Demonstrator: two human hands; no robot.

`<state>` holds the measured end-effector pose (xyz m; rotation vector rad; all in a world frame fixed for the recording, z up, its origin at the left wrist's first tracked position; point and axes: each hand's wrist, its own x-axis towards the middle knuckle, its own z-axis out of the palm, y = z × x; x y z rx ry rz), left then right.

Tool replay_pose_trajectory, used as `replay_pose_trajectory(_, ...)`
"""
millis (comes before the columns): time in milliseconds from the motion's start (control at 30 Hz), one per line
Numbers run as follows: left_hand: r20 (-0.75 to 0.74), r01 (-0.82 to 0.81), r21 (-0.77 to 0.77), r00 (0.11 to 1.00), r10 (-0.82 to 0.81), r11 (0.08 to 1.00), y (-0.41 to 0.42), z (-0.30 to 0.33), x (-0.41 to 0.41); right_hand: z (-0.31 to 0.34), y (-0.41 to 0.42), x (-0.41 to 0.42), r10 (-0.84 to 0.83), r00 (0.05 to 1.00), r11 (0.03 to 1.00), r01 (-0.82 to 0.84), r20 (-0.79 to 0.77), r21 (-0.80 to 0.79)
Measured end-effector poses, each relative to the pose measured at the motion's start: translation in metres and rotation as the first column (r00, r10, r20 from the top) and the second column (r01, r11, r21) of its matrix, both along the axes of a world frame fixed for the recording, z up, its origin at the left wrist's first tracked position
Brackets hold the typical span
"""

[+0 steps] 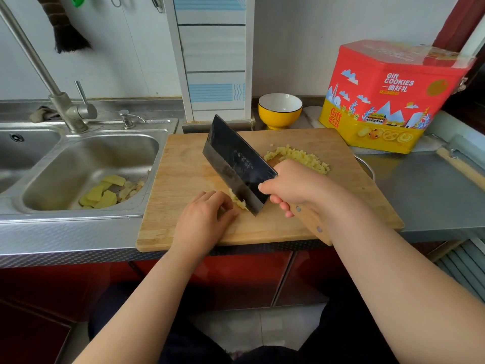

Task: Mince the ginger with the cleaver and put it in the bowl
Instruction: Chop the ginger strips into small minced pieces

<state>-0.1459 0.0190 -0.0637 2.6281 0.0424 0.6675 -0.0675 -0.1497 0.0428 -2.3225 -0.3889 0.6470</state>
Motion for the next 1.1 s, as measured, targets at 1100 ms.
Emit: replay_pose_trajectory(1100,0.227,-0.122,0.025,0.967,0.113,0.992,0.010,0.015,0.000,0.003,-0.013,0.001,-0.019,0.996,0.984,0.034,-0.086,0.176)
